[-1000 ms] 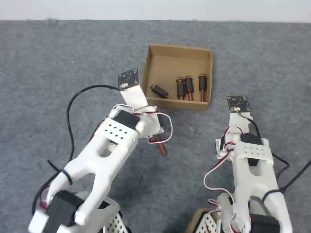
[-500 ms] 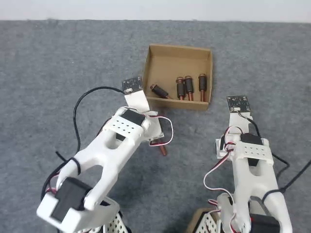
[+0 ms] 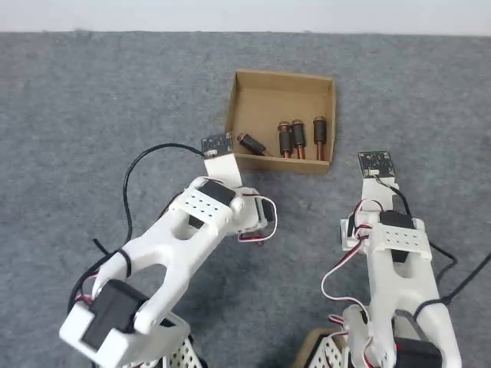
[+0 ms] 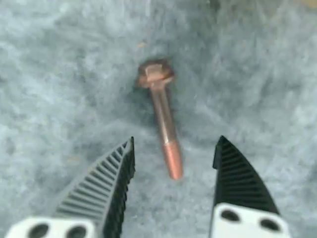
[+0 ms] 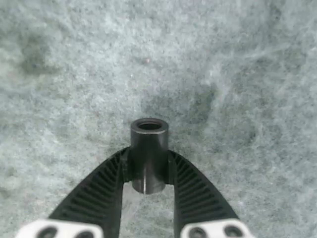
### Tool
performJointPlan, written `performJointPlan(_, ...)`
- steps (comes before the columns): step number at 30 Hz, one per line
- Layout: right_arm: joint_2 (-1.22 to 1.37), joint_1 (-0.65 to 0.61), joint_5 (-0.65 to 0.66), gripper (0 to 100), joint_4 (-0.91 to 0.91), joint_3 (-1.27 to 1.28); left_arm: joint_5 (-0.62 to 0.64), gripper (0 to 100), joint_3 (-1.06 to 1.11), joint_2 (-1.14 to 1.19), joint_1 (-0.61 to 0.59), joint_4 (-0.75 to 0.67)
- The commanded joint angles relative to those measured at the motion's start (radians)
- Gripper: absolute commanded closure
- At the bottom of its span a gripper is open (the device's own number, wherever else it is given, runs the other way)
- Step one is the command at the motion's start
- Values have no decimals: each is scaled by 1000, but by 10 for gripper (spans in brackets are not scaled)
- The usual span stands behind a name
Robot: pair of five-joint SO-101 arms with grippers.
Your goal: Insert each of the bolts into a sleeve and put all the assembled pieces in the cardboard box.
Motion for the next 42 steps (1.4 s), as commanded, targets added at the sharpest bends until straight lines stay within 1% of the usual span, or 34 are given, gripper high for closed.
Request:
performJointPlan(1, -50, -12, 6, 991, -13, -2, 14, 788, -5, -6, -9, -54)
performJointPlan(4, -50, -12, 6, 991, -13, -2, 12, 820, -12, 17, -9, -69)
performJointPlan(8, -50, -12, 6, 991, -13, -2, 12, 849, -68, 140, -17, -83)
performJointPlan(11, -50, -12, 6, 991, -13, -2, 14, 851, -180, 235, -46, 11)
performJointPlan(15, -50, -12, 12, 991, -12, -2, 14, 852, -272, 319, -71, 64)
performJointPlan(19, -50, -12, 12, 991, -12, -2, 14, 852, -303, 316, -97, 68)
performJointPlan(23, -50, -12, 12, 991, -12, -2, 15, 852, -308, 285, -94, 64)
performJointPlan(26, -50, -12, 12, 991, -12, -2, 15, 852, -302, 308, -84, -2)
performJointPlan(28, -50, -12, 12, 991, -12, -2, 15, 852, -314, 339, -83, 0)
performJointPlan(30, -50, -12, 12, 991, -12, -2, 15, 878, -354, 367, -83, 31)
performJointPlan(33, -50, -12, 12, 991, -12, -2, 14, 992, -394, 400, -83, 58)
performJointPlan(40, -50, -12, 12, 991, -12, -2, 8, 991, -390, 374, -87, 80)
performJointPlan(42, -50, -12, 9, 991, -12, -2, -15, 990, -380, 344, -87, 97)
